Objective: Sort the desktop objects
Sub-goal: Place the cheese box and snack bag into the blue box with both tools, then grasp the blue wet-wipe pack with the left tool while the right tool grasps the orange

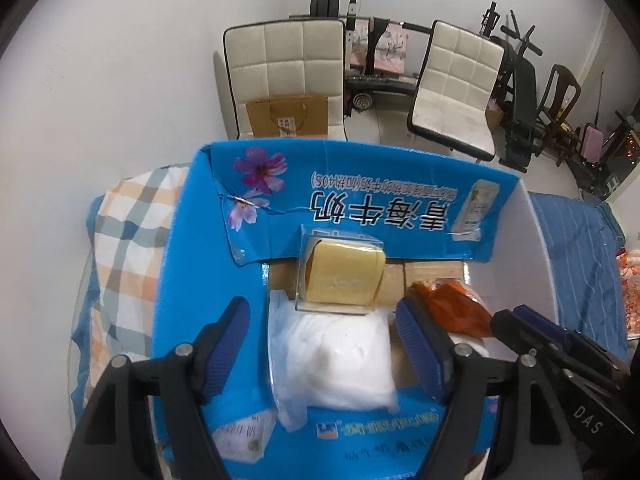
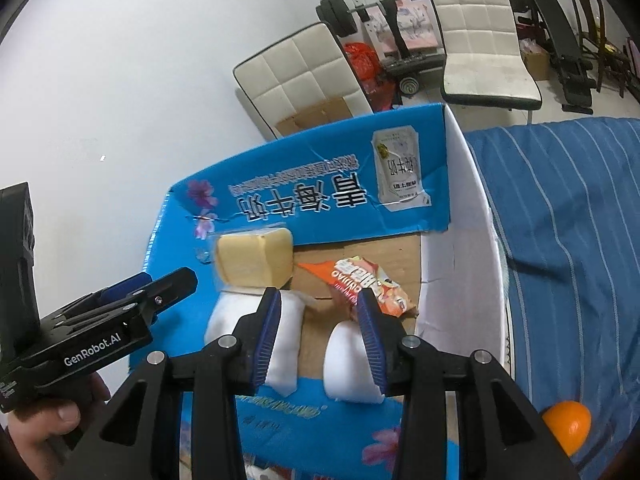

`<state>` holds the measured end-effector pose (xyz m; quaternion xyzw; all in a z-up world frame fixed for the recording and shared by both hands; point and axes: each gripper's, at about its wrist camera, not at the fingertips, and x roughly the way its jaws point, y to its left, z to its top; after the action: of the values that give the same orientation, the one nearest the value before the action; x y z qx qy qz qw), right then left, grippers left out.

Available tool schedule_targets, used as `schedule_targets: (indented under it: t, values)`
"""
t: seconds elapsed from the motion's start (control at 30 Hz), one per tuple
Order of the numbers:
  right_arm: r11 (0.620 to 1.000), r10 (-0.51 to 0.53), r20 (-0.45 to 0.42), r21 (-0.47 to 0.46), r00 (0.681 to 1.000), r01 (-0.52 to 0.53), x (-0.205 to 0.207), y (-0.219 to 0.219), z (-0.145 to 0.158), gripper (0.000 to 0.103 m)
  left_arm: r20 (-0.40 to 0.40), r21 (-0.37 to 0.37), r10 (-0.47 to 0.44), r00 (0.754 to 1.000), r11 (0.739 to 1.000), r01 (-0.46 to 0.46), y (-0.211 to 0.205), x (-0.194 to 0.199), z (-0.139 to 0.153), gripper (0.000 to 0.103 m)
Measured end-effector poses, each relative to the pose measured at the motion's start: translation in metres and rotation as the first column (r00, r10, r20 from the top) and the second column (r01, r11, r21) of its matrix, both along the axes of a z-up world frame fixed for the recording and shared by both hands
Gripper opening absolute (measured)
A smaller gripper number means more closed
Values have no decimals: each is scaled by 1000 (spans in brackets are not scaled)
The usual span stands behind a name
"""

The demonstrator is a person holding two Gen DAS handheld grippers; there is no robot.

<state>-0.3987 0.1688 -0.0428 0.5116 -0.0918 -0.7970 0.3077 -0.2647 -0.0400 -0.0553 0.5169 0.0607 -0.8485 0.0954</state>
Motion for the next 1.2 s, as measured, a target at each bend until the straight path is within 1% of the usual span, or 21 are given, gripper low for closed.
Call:
schedule_targets:
  t: [0.13, 0.3, 0.43, 0.47, 0.53, 0.57, 0.6, 0.67, 0.73, 0.87, 0.93, 0.97, 1.03, 1.13, 1.2]
  values:
    - [1000, 13, -25, -18, 1000, -13, 15, 8, 13, 42, -23, -21, -6, 1000, 1000, 5, 8, 16, 14, 78]
    - [999, 38, -100, -6, 994, -39, 41, 18, 32, 43, -56, -38, -12, 998, 999, 10, 20, 38, 30, 78]
    - [998, 62, -148, -14, 987, -64, 60, 27, 46, 45, -85, -63, -15, 996, 998, 10, 28, 60, 42, 78]
    - [997, 68, -158, -21, 985, -72, 64, 29, 51, 46, -90, -60, -14, 996, 998, 9, 28, 65, 44, 78]
    - [996, 74, -163, -32, 984, -81, 70, 35, 56, 53, -93, -40, 2, 996, 999, -6, 25, 78, 48, 78]
    - [996, 74, -167, -39, 983, -82, 73, 41, 59, 54, -96, -30, 12, 995, 999, -15, 22, 83, 50, 79]
    - [996, 73, -172, -38, 982, -80, 75, 46, 60, 57, -98, -14, 30, 995, 999, -32, 16, 92, 51, 82]
    - [997, 71, -187, -18, 980, -76, 79, 59, 61, 58, -101, 4, 55, 993, 998, -55, 6, 107, 49, 88]
    - [998, 62, -195, 18, 979, -60, 81, 76, 57, 59, -76, 9, 85, 994, 996, -84, -8, 124, 41, 89]
    - [993, 14, -177, 118, 984, 7, 81, 122, 35, 60, 21, 6, 133, 991, 991, -134, -33, 156, 6, 89]
    - [988, -16, -155, 152, 988, 40, 80, 143, 23, 60, 87, 13, 155, 984, 988, -157, -43, 175, -19, 89]
    - [984, -37, -138, 167, 990, 60, 79, 153, 15, 60, 138, 10, 171, 976, 985, -174, -49, 183, -37, 89]
    - [979, -65, -94, 187, 993, 82, 78, 171, -1, 60, 188, 35, 194, 963, 978, -203, -57, 195, -63, 89]
    - [968, -96, -59, 228, 994, 107, 78, 188, -21, 60, 223, 56, 221, 950, 970, -238, -68, 201, -89, 89]
    - [961, -99, -55, 254, 994, 110, 79, 192, -31, 60, 234, 43, 225, 946, 969, -241, -70, 197, -101, 89]
